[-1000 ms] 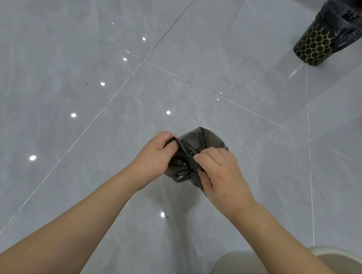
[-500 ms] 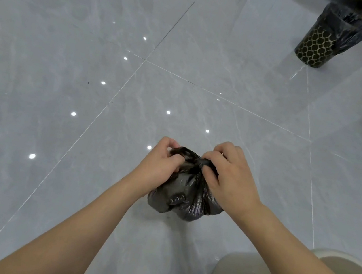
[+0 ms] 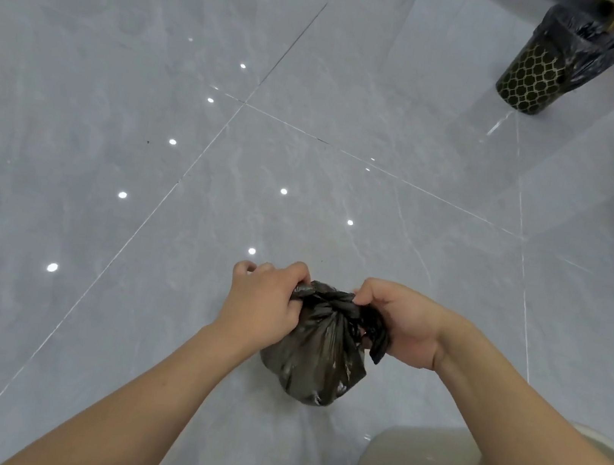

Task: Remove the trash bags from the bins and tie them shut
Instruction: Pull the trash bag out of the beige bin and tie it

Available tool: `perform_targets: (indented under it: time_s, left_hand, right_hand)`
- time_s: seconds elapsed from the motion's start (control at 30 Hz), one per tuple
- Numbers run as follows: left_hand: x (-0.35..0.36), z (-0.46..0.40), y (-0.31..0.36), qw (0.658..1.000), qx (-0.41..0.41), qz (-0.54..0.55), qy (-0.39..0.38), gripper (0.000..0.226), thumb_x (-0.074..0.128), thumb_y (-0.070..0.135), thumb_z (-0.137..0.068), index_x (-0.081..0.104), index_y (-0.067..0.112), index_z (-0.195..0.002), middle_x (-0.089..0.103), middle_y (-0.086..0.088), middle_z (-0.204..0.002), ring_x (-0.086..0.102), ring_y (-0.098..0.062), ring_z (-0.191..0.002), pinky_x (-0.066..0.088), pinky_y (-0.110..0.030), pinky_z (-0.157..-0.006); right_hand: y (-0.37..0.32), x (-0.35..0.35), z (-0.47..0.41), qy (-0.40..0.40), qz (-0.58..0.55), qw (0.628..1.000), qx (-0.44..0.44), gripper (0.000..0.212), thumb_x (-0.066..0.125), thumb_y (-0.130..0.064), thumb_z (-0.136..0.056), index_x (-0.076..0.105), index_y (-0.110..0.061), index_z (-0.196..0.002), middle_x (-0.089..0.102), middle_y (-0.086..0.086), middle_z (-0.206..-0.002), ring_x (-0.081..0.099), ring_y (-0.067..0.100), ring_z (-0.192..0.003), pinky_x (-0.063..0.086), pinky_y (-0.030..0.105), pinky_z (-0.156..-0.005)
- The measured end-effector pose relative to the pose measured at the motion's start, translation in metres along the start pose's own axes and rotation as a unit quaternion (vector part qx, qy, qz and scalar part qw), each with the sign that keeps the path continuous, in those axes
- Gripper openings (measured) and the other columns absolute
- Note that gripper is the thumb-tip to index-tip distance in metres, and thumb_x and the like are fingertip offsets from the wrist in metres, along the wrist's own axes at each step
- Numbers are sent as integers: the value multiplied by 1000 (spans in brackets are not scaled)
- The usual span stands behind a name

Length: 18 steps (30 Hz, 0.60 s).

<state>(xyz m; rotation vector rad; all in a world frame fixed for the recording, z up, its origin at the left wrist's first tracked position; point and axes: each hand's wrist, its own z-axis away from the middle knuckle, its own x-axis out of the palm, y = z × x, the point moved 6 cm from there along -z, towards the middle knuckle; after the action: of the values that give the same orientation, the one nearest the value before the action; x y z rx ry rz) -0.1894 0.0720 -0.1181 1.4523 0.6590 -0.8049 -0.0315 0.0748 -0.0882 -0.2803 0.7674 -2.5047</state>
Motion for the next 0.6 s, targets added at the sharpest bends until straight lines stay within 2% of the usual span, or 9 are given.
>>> perform_targets:
  time_s: [0.1,0.17,0.23,0.3,0.37,0.47,0.53,0.6]
  left_hand:
    - [0,0,1,1000,13,-12,16,16,48,19,-87,54,31,-97,56,10,-69,52,-14,-80,26,-35,-97]
    - [0,1,-4,1000,5,-7,20,13,49,20,-89,55,30,-96,56,10,-69,52,-15,-80,26,-34,-97]
    - [3,1,-11,1000,-4,0,10,10,49,21,-91,54,29,-95,55,10,-68,52,-15,-80,27,-35,-97]
    - [6,1,-15,1000,-10,5,-8,9,49,23,-92,53,30,-95,55,11,-70,52,-16,-82,27,-36,-98]
    - [10,0,-16,1000,-10,12,-21,9,49,23,-91,52,30,-94,57,11,-73,52,-15,-84,27,-37,-99]
    - [11,-1,-14,1000,-14,20,-16,8,49,24,-92,50,32,-92,56,12,-74,50,-14,-82,27,-38,-101]
    - [8,-2,-14,999,-19,26,-2,11,50,22,-89,50,32,-94,53,14,-77,50,-13,-84,28,-40,-102]
    - [4,2,-13,999,4,44,19,26,49,23,-79,50,29,-104,50,16,-95,47,-12,-94,26,-41,-105]
  right_hand:
    - [2,-5,-3,69,-4,998,-6,25,47,-25,-85,55,-11,-66,52,3,-61,47,16,-54,37,29,-56]
    - [-1,-11,-3,148,59,987,-31,26,54,-27,-89,60,-9,-71,58,2,-63,53,16,-56,39,28,-57]
    - [-7,-16,-1,203,103,970,-81,26,59,-28,-90,62,-6,-76,55,-1,-60,49,11,-47,37,25,-51]
    - [-10,-21,1,233,96,960,-124,20,63,-23,-90,66,-6,-81,54,-2,-62,44,9,-41,35,25,-46]
    - [-11,-24,4,243,68,957,-146,6,64,-16,-90,68,-11,-92,62,-3,-72,48,6,-45,37,24,-48]
    - [-10,-25,4,223,57,962,-146,20,63,-13,-90,65,-21,-109,64,1,-86,53,6,-59,39,22,-57]
    - [-8,-24,3,201,56,970,-125,21,61,-14,-92,64,-21,-111,63,2,-85,52,7,-57,38,23,-56]
    - [-8,-22,2,190,24,975,-110,17,56,-12,-95,65,-17,-109,63,2,-84,51,6,-50,39,22,-51]
